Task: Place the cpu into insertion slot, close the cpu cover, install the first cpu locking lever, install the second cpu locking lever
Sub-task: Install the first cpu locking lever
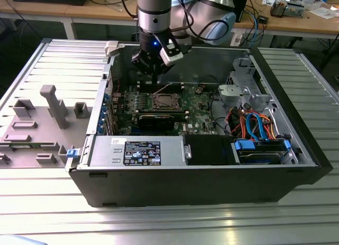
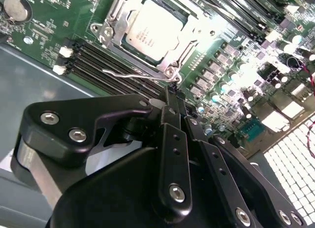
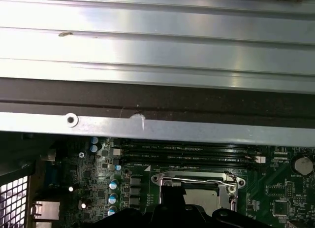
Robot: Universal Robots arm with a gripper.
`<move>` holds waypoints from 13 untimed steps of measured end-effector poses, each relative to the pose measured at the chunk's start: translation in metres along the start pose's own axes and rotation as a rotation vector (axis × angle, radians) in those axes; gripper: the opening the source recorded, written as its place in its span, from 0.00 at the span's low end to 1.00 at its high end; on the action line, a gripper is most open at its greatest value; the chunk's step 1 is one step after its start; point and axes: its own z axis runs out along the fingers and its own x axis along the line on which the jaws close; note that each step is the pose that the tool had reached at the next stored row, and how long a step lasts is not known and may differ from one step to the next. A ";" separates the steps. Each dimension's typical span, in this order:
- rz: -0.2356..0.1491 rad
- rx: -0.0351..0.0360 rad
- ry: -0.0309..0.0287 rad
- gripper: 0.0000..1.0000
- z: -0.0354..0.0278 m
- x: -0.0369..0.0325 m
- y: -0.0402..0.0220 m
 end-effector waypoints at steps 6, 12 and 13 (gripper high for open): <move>0.002 -0.0199 -0.0012 0.11 0.0022 -0.0038 -0.0003; 0.017 -0.0327 -0.0023 0.11 0.0080 -0.0103 -0.0009; 0.020 -0.0326 -0.0025 0.11 0.0085 -0.0110 -0.0009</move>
